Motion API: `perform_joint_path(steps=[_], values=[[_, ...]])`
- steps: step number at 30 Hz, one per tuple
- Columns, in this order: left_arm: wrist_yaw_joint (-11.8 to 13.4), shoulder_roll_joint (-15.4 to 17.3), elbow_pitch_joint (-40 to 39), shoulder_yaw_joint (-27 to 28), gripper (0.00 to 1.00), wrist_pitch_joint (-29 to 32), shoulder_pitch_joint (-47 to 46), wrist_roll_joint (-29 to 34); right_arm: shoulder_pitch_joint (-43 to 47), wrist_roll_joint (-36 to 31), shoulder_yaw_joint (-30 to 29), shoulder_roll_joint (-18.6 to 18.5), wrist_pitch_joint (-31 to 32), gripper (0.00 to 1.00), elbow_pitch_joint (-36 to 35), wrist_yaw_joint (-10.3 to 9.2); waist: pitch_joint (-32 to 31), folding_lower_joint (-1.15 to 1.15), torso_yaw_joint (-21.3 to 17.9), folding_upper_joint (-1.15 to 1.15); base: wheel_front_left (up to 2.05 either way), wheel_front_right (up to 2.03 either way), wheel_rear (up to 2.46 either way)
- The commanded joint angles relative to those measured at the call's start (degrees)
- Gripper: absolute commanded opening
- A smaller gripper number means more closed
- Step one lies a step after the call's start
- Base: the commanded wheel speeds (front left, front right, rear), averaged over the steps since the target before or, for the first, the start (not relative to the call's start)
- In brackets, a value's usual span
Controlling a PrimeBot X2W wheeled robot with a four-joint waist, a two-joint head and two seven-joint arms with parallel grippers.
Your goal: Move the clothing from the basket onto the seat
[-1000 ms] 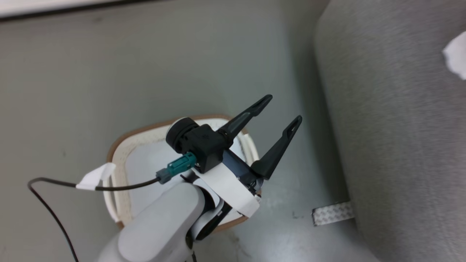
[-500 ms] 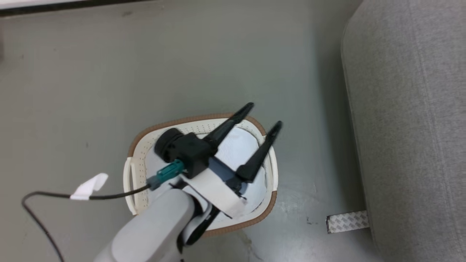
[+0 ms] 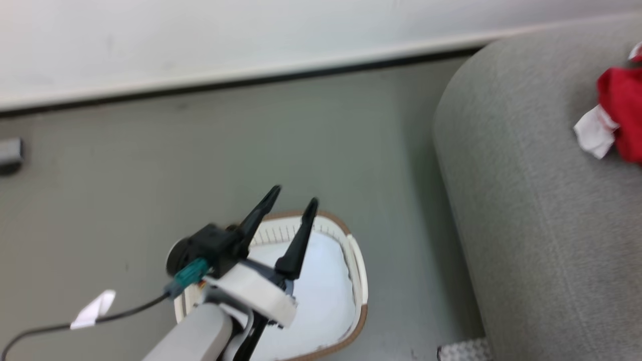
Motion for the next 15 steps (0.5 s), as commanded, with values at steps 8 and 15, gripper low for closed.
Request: perform_joint_path(steps=[8,15], values=[[2.5,-1.4,-1.0,8.4,1.00,-0.1,12.6,1.5,13.9,3.7,10.0,6.2,-0.1,1.00,-14.5,-0.15,-13.4,0.00,1.3,0.00,0.00,0.00,0.00],[3.0,-3.2,-1.9,16.1,1.00,-0.1,22.3,4.8,23.2,7.0,20.1,7.5,-0.1,1.00,-21.6,-0.15,-19.3,0.00,3.9,0.00,0.00,0.00,0.00]])
